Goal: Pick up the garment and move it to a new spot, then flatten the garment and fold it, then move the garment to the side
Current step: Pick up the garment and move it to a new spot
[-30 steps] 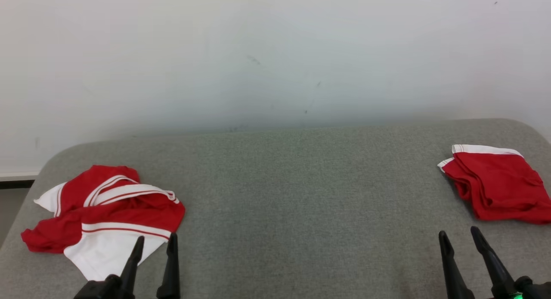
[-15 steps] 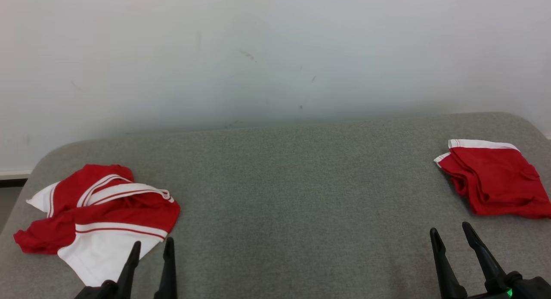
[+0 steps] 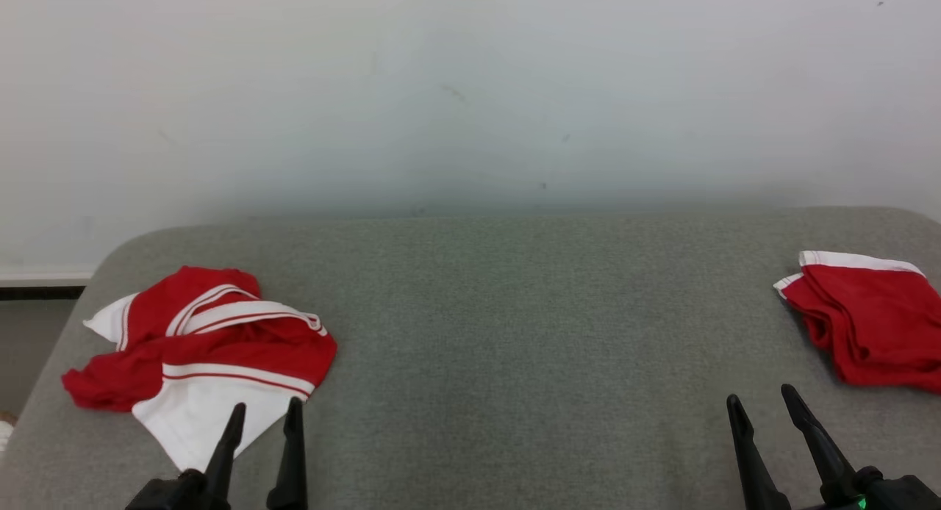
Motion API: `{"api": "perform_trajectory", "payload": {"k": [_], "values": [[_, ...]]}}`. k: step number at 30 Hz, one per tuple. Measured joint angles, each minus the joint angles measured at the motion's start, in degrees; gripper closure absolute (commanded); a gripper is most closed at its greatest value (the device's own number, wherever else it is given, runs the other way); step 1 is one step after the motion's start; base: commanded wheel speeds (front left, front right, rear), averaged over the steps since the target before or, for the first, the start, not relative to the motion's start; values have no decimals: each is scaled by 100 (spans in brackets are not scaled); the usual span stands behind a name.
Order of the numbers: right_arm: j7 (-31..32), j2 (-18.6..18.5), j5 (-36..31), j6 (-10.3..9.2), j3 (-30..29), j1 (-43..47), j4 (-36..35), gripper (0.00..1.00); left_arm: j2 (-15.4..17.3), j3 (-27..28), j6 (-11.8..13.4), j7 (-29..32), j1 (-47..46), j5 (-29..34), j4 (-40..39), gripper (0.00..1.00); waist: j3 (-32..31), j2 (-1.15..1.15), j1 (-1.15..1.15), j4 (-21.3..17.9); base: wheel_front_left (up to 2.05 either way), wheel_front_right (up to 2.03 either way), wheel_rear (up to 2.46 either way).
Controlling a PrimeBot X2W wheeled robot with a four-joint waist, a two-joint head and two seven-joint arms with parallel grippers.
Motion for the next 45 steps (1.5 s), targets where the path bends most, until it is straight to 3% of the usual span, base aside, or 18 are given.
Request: {"api": "perform_trajectory", "payload": {"k": [17,25,36,45], "values": [[0,135,88,0,313,-136,203,0,1,171,-23,0,-71,137,63,0,-5,0,0,1323,0,0,0],[0,189,94,-1,417,-247,291,0,-1,243,-25,0,-97,196,160,0,41,0,0,1756,0,0,0],[-1,216,98,0,539,-358,332,0,125,278,-86,12,-450,275,379,0,122,0,0,1676,0,0,0],[0,277,100,0,658,-532,347,0,709,330,-131,1167,-1610,214,828,0,335,0,0,1292,0,0,0]]}}
